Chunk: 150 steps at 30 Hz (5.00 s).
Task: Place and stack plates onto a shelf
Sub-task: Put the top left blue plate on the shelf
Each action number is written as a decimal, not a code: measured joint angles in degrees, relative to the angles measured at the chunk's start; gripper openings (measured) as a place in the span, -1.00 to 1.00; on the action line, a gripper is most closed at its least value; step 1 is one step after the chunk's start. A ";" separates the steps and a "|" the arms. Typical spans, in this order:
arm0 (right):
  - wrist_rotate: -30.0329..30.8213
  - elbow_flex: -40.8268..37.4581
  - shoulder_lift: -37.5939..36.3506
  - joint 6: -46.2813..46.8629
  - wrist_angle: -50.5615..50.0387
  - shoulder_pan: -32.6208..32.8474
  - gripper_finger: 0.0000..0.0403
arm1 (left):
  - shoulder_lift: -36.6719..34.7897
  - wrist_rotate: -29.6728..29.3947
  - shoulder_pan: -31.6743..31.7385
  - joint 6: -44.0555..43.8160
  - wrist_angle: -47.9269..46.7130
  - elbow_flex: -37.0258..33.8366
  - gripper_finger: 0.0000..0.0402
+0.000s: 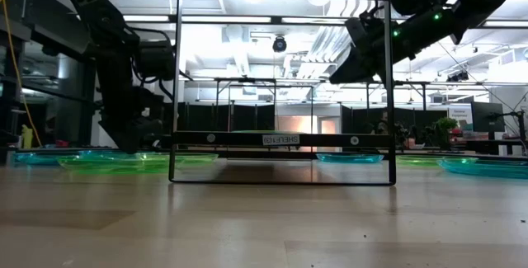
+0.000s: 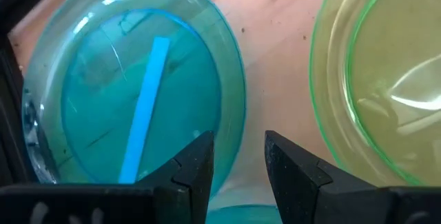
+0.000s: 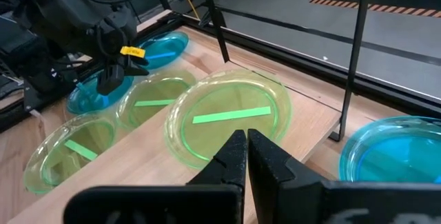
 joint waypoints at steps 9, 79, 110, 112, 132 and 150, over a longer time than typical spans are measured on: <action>0.03 0.00 2.40 0.55 0.38 0.00 -1.00 | 1.98 -2.70 0.02 1.50 1.03 0.00 -0.42; 0.00 -0.02 2.46 0.43 1.84 0.00 -1.00 | -2.35 12.46 -40.74 56.77 31.83 2.95 -1.00; -0.19 -0.04 2.46 -0.42 1.95 0.02 -1.00 | 0.26 12.11 -40.79 51.44 42.45 3.04 -0.44; -0.19 -0.04 2.46 -0.42 1.95 0.02 -1.00 | -0.30 8.09 -41.18 51.44 40.73 3.04 -0.41; -0.02 -0.04 2.44 -0.42 2.49 0.00 -1.00 | -3.01 6.93 -26.60 32.03 23.55 3.04 -0.98; 0.03 -0.04 2.44 -0.44 2.54 0.01 -1.00 | -0.29 20.87 -25.07 23.05 22.06 2.99 -1.00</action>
